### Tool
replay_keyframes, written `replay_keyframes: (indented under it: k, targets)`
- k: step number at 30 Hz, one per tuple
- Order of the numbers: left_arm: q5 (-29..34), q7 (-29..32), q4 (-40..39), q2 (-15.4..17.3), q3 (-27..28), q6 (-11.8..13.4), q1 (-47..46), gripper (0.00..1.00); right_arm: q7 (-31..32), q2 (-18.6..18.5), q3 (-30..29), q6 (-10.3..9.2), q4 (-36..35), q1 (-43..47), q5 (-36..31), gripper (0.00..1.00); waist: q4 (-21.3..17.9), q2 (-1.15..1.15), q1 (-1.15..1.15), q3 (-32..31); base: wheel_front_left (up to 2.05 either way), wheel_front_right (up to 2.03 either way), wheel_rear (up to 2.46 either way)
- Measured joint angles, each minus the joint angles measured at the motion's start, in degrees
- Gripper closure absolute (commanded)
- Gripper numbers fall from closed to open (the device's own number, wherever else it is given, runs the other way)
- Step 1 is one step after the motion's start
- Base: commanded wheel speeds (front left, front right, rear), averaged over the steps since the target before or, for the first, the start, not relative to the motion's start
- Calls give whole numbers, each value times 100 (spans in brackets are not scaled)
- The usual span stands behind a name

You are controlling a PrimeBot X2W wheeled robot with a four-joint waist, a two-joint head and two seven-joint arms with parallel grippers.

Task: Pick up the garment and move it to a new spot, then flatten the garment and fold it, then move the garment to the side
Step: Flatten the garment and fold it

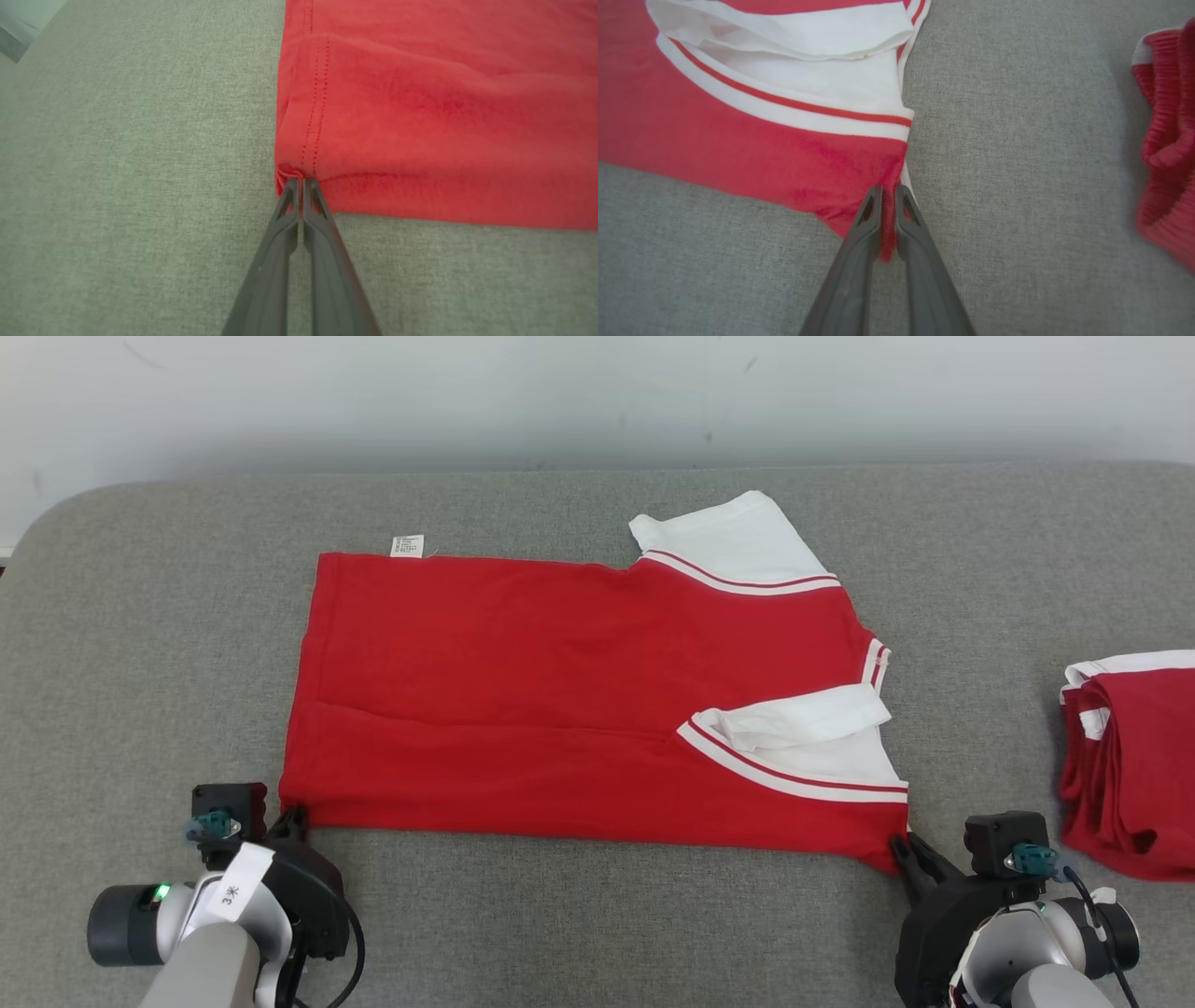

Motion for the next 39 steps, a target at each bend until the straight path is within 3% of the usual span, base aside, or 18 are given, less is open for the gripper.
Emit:
replay_keyframes:
  k: [1, 4, 10, 12, 13, 14, 18, 19, 20, 31, 39]
  targets:
    - [-2, -15, 14, 0, 0, -1, 0, 100, 2, -1, 1, 0, 0, 3, 10, 17, 0, 0, 0, -4, 0, 0, 0]
    - [-19, -23, 55, -3, -4, -3, 0, 100, 43, 4, 13, -1, -42, 78, 15, 10, 0, 0, 0, -24, 0, 0, 0]
    - [-33, -47, 103, -2, -11, -46, 2, 100, 77, 15, 33, -8, -127, 141, 15, 2, -5, 0, 0, -61, 0, 0, 0]
    - [-35, -48, 116, -3, -11, -48, 5, 100, 91, 20, 41, -9, -159, 204, 16, 10, -11, 0, 0, -71, 0, 0, 0]
    - [-36, -49, 123, -3, -11, -48, 5, 100, 96, 20, 43, -9, -158, 225, 20, 30, -14, 0, 0, -74, 0, 0, 0]
    - [-40, -49, 129, -3, -10, -48, 5, 100, 98, 19, 42, -9, -158, 225, 20, 42, -17, 0, 0, -76, 0, 0, 0]
    - [-41, -67, 141, -2, -11, -51, 5, 100, 145, 20, 51, -20, -185, 224, 20, 73, -26, 0, 0, -71, 0, 0, 0]
    - [-41, -67, 143, -2, -11, -52, 5, 100, 146, 20, 52, -25, -189, 224, 20, 90, -28, 0, 0, -67, 0, 0, 0]
    - [-41, -68, 145, -2, -11, -52, 4, 100, 147, 21, 52, -26, -197, 224, 20, 99, -31, 0, 0, -63, 0, 0, 0]
    - [-47, -260, 129, 0, -18, -82, 26, 100, 194, 71, -94, -40, -422, 307, 346, 100, -30, 0, 0, -79, 0, 0, 0]
    - [-47, -530, -188, 119, -93, -155, 570, 100, 414, 265, -240, 285, -1136, 925, 1113, 100, 13, 0, 0, -222, 0, 0, 0]
